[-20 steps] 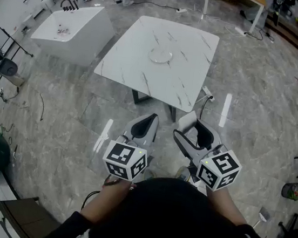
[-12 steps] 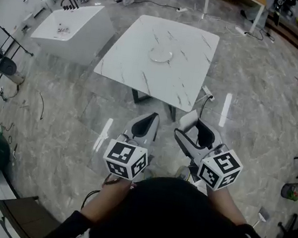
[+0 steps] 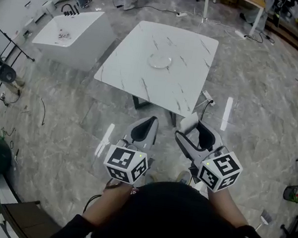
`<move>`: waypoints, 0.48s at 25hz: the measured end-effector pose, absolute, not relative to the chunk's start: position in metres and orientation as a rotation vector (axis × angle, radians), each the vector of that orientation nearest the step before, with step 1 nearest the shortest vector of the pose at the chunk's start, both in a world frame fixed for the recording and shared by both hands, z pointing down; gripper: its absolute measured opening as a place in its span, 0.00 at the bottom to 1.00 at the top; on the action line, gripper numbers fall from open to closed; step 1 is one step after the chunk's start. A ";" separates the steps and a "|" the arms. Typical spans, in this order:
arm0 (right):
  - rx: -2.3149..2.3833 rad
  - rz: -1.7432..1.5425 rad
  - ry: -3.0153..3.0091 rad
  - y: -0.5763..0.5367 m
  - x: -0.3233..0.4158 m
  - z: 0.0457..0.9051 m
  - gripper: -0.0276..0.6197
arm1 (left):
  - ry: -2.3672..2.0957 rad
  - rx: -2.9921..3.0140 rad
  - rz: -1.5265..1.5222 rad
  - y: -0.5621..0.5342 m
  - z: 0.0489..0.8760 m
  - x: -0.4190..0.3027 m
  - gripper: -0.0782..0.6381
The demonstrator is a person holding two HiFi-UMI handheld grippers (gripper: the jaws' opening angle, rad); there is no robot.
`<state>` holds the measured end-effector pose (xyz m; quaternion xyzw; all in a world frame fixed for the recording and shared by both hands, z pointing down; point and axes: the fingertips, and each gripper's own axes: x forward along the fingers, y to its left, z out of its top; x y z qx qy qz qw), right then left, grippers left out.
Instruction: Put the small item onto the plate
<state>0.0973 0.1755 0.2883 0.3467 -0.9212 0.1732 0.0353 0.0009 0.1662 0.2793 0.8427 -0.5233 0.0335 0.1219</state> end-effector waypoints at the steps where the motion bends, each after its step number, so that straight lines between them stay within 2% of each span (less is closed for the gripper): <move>1: 1.066 0.524 -2.834 0.173 0.099 0.287 0.54 | -1.534 2.461 0.095 0.165 0.278 0.002 0.11; 12: 0.990 0.510 -2.829 0.155 0.175 0.300 0.54 | -1.574 2.439 0.096 0.142 0.284 0.080 0.11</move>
